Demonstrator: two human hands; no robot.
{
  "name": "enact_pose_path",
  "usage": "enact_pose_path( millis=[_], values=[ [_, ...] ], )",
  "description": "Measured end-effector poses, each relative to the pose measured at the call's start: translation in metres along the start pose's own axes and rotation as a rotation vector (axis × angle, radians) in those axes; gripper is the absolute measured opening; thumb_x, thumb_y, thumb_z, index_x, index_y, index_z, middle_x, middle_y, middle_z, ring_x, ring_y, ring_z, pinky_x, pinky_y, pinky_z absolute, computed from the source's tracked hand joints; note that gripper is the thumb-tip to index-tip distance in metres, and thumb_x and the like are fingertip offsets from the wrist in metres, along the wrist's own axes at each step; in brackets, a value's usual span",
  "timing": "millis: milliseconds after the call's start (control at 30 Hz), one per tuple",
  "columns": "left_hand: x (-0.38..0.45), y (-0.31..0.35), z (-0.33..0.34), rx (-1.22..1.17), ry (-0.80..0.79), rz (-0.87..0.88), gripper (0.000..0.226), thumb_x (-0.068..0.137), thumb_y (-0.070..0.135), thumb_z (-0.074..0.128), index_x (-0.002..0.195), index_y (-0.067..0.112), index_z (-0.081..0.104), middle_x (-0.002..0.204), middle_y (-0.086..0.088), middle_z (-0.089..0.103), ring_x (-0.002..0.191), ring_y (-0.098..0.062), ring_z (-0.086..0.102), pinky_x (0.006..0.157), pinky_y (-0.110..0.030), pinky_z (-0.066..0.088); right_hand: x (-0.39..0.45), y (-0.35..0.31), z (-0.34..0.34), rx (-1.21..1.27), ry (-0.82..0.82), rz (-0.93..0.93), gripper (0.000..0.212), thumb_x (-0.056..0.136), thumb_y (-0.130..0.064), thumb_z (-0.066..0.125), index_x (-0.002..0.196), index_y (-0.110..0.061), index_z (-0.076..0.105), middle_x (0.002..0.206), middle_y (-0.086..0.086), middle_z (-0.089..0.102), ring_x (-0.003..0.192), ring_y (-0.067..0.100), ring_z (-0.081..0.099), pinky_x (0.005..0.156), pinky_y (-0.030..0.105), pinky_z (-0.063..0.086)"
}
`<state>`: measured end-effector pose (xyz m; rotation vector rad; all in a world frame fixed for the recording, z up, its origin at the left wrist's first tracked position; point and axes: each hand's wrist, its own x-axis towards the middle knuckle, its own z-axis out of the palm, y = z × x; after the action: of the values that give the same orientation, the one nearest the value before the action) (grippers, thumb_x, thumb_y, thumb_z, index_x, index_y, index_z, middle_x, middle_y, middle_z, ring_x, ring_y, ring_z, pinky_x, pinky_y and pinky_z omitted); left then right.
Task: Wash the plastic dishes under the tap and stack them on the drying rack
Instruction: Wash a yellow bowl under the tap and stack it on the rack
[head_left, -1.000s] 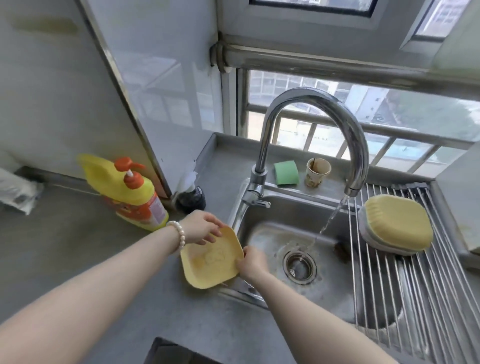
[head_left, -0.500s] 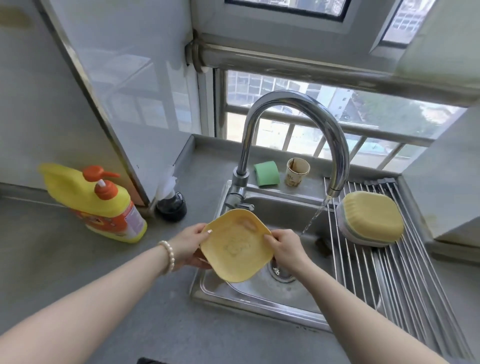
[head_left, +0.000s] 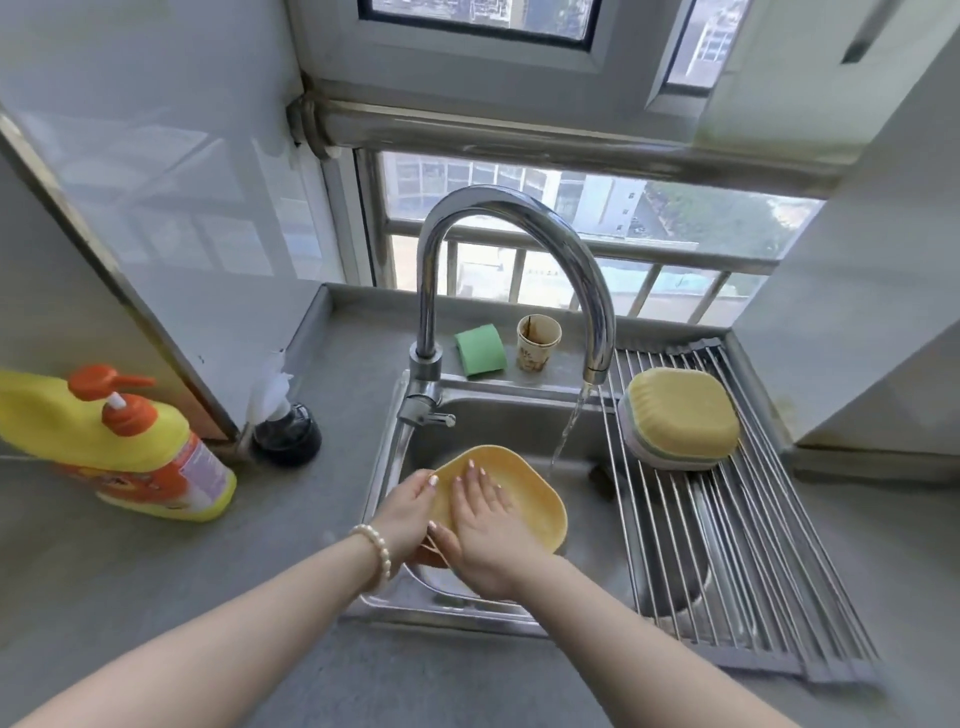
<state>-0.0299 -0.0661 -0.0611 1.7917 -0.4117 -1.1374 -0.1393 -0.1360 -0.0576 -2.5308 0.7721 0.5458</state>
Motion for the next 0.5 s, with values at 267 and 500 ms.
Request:
enact_pose_path(
  millis=[267,500],
  values=[
    [0.006,0.002,-0.005,0.062,0.027,0.050,0.026,0.104,0.029,0.029,0.094,0.025,0.053,0.094,-0.010,0.058,0.071,-0.023,0.059,0.042,-0.027,0.050,-0.049,0.043,-0.011,-0.179,-0.092,-0.174,0.104,0.074,-0.076,-0.014,0.153,-0.011,0.008,0.160,0.007,0.001,0.147,0.019,0.000,0.120,0.035,-0.001],
    [0.003,0.002,0.011,0.071,0.061,0.221,0.026,0.102,0.019,0.038,0.084,0.022,0.056,0.080,-0.004,0.060,0.076,-0.017,0.057,0.078,-0.036,0.048,-0.031,-0.007,-0.004,0.027,-0.034,-0.240,0.089,0.086,-0.069,0.007,0.152,-0.010,-0.007,0.159,0.008,-0.012,0.146,0.018,-0.012,0.119,0.033,-0.008]
  ],
)
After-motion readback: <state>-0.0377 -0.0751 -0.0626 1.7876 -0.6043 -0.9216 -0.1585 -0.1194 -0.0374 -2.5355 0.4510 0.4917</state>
